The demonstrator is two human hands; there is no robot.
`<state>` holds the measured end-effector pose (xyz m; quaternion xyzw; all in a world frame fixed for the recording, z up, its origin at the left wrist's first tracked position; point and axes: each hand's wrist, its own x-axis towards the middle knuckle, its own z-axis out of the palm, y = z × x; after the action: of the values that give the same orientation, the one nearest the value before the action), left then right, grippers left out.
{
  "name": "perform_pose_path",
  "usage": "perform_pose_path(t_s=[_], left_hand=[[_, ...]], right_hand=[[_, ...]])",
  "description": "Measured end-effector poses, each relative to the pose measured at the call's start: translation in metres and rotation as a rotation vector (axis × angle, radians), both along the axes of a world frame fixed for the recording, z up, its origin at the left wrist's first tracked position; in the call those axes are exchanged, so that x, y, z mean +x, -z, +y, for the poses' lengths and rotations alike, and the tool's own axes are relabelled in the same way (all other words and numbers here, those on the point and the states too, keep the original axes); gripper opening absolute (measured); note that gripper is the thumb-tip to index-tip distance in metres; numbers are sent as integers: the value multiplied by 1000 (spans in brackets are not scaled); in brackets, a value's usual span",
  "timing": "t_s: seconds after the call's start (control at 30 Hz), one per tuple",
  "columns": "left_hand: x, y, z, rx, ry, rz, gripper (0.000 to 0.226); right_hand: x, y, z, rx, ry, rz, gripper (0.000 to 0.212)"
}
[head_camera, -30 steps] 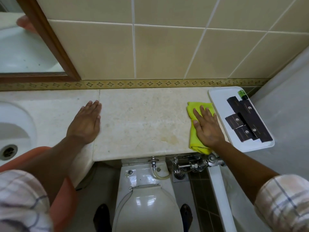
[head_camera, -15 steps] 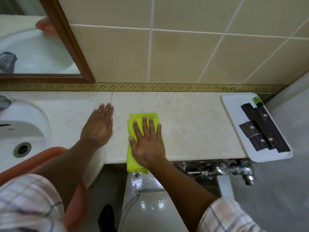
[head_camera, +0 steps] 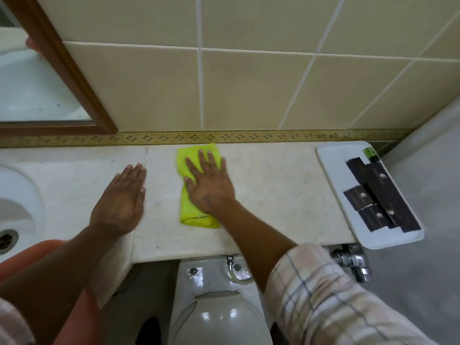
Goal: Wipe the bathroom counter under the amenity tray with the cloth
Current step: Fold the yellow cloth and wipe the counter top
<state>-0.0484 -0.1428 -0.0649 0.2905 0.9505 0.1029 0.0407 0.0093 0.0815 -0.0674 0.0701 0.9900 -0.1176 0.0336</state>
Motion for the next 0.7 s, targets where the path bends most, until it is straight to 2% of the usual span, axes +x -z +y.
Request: perform_pose_path(t_s=[0.17, 0.33, 0.53, 0.7], left_hand=[[0, 2, 1, -8, 8, -12, 63], [1, -1, 4, -15, -9, -7, 62], [6, -10, 3, -20, -18, -6, 60], [6, -11, 4, -36, -23, -7, 61]], right_hand=[[57, -4, 150, 66, 310, -30, 57], [86, -4, 200, 32, 321, 5, 56], [95, -3, 161, 49, 293, 12, 58], [93, -5, 20, 50, 119, -34, 71]])
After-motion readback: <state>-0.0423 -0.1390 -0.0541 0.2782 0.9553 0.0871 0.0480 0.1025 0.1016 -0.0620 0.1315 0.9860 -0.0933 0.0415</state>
